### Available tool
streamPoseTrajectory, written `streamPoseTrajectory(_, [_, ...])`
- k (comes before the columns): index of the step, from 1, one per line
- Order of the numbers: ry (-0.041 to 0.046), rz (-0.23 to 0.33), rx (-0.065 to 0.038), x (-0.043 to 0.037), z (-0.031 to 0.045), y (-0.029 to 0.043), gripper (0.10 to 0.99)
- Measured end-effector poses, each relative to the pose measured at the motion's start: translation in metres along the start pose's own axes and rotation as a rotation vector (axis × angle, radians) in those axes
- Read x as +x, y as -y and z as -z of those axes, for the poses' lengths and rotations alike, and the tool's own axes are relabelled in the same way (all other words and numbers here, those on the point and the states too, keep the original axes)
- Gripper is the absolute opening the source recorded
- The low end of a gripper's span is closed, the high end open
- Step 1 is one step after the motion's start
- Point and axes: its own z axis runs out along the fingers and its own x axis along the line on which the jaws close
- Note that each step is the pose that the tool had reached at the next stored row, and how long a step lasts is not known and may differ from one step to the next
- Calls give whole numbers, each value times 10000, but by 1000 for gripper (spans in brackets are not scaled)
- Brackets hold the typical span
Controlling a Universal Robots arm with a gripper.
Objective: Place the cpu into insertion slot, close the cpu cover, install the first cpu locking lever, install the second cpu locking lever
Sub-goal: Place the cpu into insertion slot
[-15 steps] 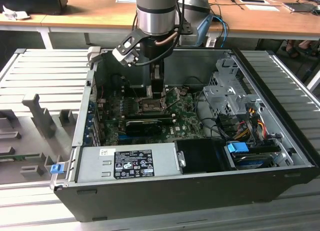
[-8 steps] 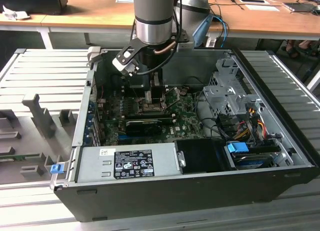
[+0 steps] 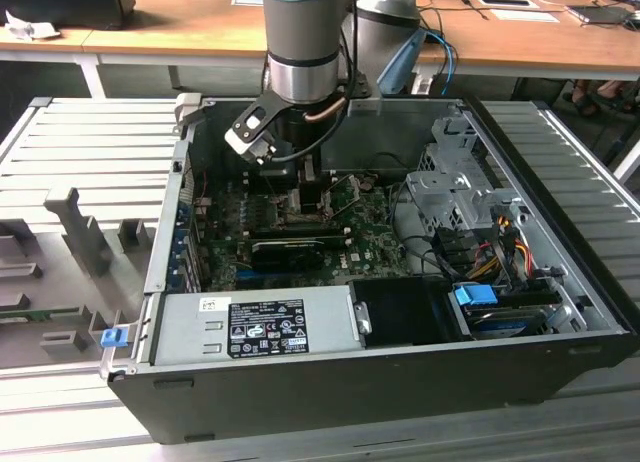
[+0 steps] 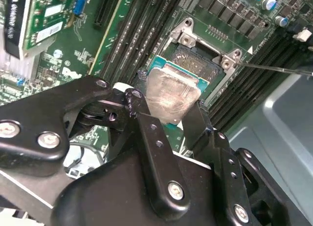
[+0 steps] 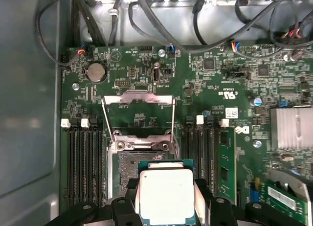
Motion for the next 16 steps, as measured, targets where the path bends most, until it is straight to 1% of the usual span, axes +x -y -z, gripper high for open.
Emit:
streamPoseTrajectory(4, [-1, 0, 0, 38, -77, 16, 529])
streamPoseTrajectory(8, [6, -83, -2, 133, -172, 49, 529])
streamPoseTrajectory(9, [7, -110, -4, 172, -213, 52, 529])
streamPoseTrajectory(10, [4, -113, -6, 189, -238, 54, 529])
streamPoseTrajectory(12, [7, -112, -4, 199, -297, 57, 529])
streamPoseTrajectory(16, [8, -113, -3, 201, -333, 42, 529])
